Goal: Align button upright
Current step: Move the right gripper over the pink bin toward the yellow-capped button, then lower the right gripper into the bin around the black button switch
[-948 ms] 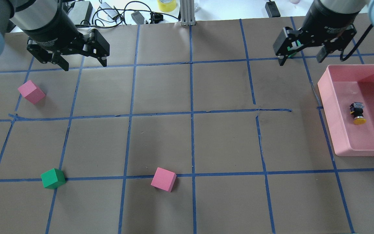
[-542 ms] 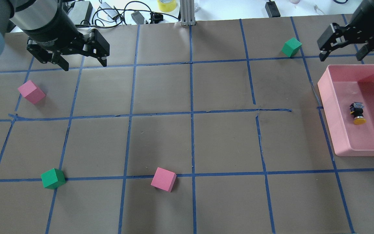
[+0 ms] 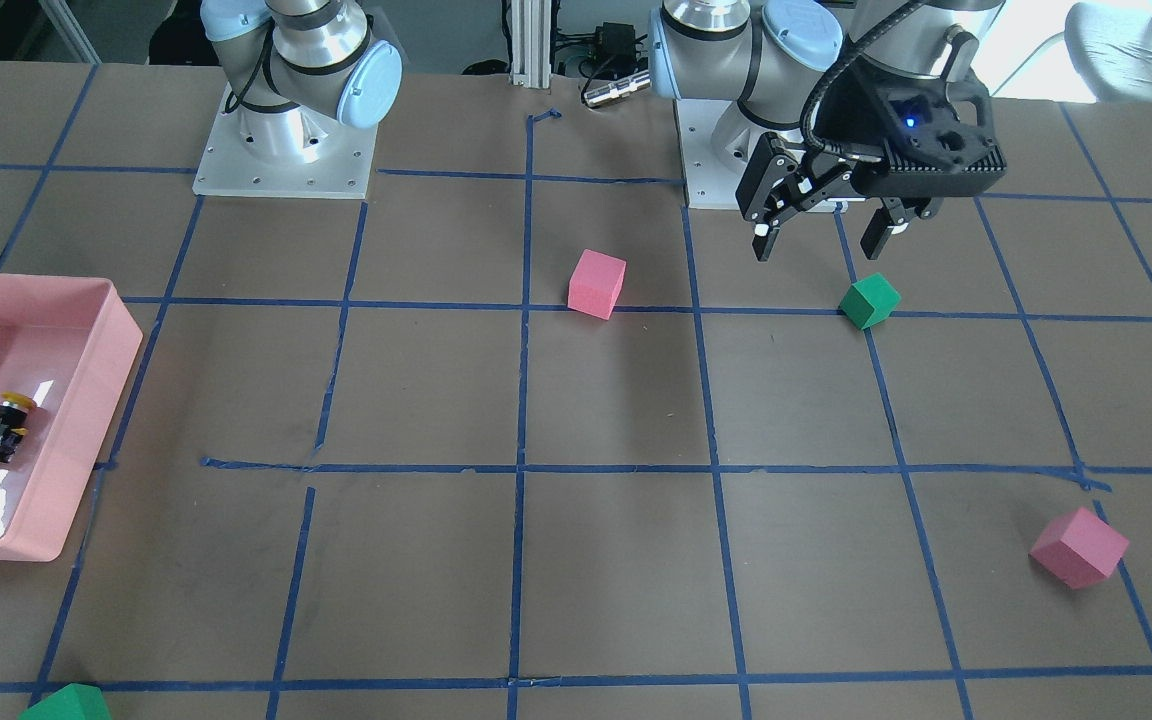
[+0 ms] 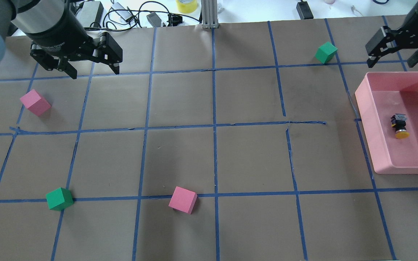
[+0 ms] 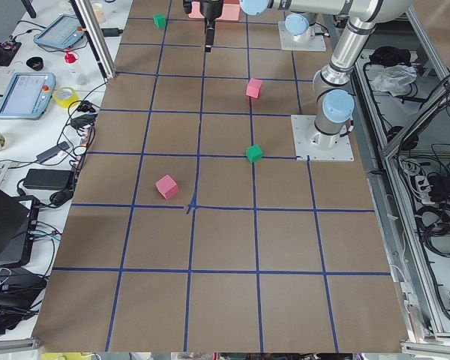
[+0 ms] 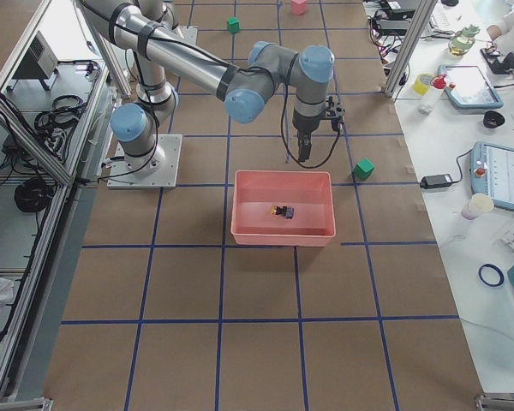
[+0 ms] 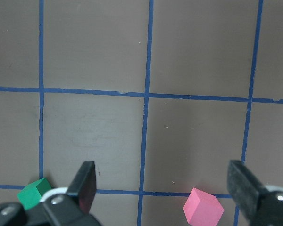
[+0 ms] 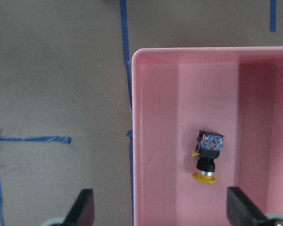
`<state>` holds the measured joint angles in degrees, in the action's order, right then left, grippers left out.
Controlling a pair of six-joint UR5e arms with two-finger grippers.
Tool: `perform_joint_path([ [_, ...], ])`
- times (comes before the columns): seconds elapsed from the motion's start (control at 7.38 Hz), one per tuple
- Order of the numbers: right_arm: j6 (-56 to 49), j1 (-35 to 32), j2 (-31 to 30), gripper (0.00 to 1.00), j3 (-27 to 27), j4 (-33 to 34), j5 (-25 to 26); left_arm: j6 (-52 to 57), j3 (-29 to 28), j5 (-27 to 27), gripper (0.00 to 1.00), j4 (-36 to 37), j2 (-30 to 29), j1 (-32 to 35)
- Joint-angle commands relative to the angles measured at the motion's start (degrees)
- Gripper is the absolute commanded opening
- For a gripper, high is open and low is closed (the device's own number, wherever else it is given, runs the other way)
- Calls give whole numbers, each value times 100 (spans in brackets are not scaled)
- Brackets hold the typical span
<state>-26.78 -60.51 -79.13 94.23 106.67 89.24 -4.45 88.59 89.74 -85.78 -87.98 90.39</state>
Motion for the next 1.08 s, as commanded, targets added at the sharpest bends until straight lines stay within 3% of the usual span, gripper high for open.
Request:
perform_joint_path([
  [0.0, -301, 486, 256, 98, 734, 1175, -64, -3, 0, 0, 100, 0, 0, 4],
  [0.14, -310, 496, 388, 98, 894, 1494, -39, 5, 0, 0, 100, 0, 0, 4],
  [0.95, -521, 769, 961, 98, 913, 1901, -73, -3, 0, 0, 100, 0, 0, -4],
])
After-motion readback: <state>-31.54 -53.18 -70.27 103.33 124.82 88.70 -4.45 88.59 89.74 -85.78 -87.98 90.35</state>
